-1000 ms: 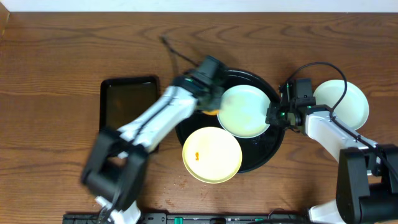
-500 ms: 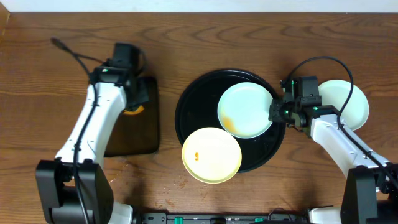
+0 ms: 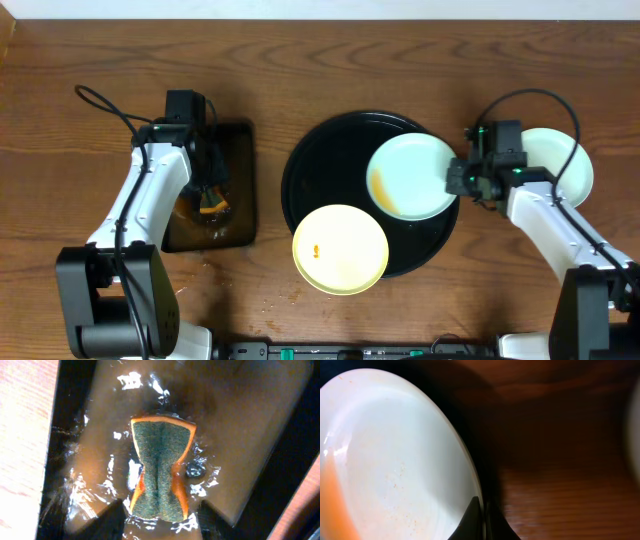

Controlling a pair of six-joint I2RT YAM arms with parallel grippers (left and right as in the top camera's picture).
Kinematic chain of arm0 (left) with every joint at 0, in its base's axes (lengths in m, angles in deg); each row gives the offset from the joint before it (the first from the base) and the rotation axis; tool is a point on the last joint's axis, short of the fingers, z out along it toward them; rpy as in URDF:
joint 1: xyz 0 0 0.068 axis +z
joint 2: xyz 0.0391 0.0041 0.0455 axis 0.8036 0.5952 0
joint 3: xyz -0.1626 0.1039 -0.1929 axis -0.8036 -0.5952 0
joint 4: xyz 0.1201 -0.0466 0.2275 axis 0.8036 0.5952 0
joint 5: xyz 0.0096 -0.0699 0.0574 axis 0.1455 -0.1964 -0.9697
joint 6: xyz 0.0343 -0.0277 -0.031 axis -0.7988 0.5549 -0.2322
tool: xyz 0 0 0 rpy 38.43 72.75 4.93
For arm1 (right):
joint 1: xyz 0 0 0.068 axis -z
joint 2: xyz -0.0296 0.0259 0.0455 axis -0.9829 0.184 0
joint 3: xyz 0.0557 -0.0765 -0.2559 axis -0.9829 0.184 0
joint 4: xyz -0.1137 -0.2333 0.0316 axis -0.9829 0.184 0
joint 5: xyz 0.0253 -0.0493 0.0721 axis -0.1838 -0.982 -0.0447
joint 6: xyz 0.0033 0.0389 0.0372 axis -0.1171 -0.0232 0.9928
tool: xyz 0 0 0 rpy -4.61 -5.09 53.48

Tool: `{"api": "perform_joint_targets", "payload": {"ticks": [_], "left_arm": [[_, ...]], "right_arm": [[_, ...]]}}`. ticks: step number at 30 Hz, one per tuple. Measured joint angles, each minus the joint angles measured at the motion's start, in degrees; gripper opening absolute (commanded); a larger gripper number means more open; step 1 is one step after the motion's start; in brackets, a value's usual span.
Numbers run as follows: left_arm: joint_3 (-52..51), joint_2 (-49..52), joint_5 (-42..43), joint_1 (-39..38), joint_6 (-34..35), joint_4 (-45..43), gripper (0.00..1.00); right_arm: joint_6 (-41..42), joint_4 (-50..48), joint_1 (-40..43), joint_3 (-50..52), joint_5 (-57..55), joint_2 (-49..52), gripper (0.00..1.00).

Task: Clean dirty plates on tray and stack at the side
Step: 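Move the sponge back toward the black rectangular tray with the left gripper, then lift the second blue plate with the right gripper and tilt it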

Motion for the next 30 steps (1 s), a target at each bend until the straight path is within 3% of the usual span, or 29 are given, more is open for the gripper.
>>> {"api": "perform_joint_targets", "payload": {"ticks": [1, 13, 16, 18, 22, 23, 24, 25, 30], "left_arm": [[-0.02, 0.00, 0.15, 0.00, -0.26, 0.00, 0.66], [-0.02, -0.79, 4.66, 0.00, -0.42, 0.37, 0.68], [-0.02, -2.69, 5.03, 0.00, -0.46, 1.03, 0.70], [-0.02, -4.44, 5.16, 0.00, -0.44, 1.70, 0.70], [-0.02, -6.75, 5.55, 0.00, -0.42, 2.40, 0.71], [-0.02, -7.15, 5.73, 0.00, -0.44, 2.45, 0.71], [-0.02, -7.21, 5.75, 0.00, -0.44, 2.47, 0.71], [-0.02, -7.21, 5.77, 0.00, -0.42, 2.56, 0.71], [-0.02, -7.21, 5.95, 0.00, -0.50, 2.67, 0.81]], "right_arm": [[0.02, 0.00, 0.96, -0.02, -0.52, 0.00, 0.01], [-0.35, 1.20, 4.61, -0.31, -0.55, 0.02, 0.15], [-0.55, 1.57, 4.61, -0.35, -0.44, 0.48, 0.31], [-0.70, 1.79, 4.61, -0.37, -0.39, 1.55, 0.34], [-0.63, 1.84, 5.07, -0.37, 1.66, 3.45, 0.24], [-0.66, 1.68, 5.25, -0.37, 2.38, 3.45, 0.18], [-0.70, 1.51, 5.35, -0.39, 2.95, 3.45, 0.04], [-0.59, 1.29, 5.44, -0.44, 3.54, 3.45, 0.01], [-0.74, 1.31, 7.13, -0.59, 6.97, 3.45, 0.01]]}}
